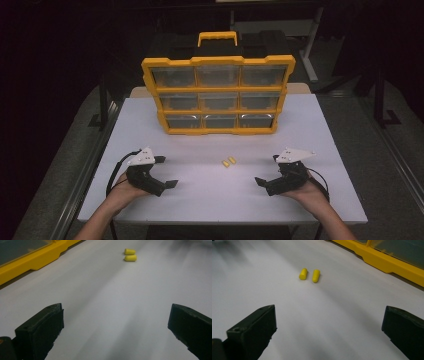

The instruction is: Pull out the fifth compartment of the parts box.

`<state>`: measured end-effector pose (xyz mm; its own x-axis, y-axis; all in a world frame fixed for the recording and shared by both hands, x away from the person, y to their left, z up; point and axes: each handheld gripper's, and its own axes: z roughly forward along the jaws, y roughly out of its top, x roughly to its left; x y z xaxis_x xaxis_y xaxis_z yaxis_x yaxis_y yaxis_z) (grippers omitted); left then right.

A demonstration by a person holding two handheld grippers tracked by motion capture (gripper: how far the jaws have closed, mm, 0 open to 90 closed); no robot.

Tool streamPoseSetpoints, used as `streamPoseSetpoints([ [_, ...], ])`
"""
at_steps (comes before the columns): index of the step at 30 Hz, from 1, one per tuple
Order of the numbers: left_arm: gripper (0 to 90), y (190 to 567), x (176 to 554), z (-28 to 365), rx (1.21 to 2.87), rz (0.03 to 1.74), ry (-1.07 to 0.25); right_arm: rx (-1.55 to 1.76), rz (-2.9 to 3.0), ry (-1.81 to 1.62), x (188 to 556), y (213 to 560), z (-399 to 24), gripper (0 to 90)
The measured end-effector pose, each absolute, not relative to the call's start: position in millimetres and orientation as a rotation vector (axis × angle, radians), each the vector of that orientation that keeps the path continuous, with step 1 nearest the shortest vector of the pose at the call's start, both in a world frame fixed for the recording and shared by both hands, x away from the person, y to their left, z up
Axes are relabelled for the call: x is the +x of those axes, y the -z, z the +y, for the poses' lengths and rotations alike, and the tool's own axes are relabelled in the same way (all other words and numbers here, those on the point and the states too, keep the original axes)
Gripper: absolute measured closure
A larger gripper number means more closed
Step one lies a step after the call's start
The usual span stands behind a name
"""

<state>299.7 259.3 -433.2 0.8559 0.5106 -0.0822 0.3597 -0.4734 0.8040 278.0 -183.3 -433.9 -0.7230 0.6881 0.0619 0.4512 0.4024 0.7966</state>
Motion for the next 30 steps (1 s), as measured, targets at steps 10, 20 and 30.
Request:
streamPoseSetpoints([
  [10, 0.1, 431.6, 304.3, 257.8, 2.109, 0.629, -0.225, 0.993, 2.384, -1.253, 280.0, 433.0, -182.8, 0.0],
  [20, 0.1, 430.5, 306.1, 256.5, 2.096, 0.616, -0.225, 0.990, 2.395, -1.251, 280.3, 432.0, -180.2, 0.0],
  [30, 0.1, 429.6, 307.6, 254.9, 2.082, 0.620, -0.234, 0.983, 2.399, -1.239, 280.1, 432.0, -180.2, 0.0],
])
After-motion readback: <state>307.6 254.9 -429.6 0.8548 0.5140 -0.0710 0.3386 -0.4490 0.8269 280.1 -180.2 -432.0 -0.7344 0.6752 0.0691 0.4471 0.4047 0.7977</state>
